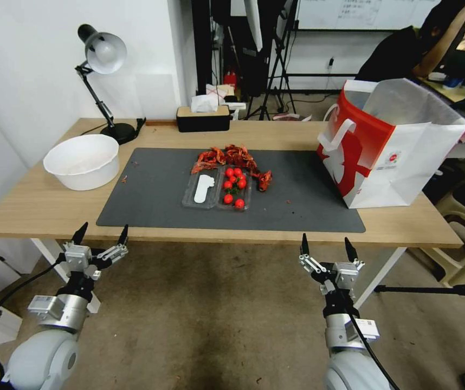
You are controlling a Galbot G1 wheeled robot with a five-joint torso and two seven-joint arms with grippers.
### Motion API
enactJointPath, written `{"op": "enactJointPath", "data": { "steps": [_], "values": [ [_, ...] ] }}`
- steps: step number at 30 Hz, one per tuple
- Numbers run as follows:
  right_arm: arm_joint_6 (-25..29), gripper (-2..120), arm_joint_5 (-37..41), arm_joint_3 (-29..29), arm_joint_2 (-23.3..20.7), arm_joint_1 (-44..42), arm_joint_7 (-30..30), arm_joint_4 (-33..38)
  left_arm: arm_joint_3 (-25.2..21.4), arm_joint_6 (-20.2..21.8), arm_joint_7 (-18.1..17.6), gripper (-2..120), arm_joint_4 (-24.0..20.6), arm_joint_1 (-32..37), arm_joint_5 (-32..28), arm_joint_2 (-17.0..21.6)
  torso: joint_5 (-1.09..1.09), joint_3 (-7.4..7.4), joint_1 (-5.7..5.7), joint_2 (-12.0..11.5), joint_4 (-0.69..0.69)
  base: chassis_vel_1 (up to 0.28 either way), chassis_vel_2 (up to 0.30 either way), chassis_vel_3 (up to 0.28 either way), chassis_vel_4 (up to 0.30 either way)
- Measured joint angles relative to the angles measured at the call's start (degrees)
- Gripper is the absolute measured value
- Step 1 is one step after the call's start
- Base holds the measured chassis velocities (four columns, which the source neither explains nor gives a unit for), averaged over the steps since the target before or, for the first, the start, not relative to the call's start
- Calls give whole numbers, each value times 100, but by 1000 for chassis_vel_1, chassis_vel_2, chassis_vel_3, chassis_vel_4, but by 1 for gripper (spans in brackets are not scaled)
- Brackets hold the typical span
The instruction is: Pick up the trash from the table and place it into the takeout bag.
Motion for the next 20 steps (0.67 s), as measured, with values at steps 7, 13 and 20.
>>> {"op": "enactJointPath", "data": {
  "steps": [7,13,20],
  "values": [
    [0,100,-6,-31,7,5,0,-11,-5,-15,0,100,25,0,2,20,0,0,0,0,0,0,0,0,0],
    [1,100,-10,-32,8,6,2,-13,-6,-15,-1,100,27,-2,2,22,0,0,0,0,0,0,0,0,0],
    [3,100,-10,-32,8,6,4,-13,-6,-15,-2,100,29,-3,2,24,0,0,0,0,0,0,0,0,0]
  ]
}}
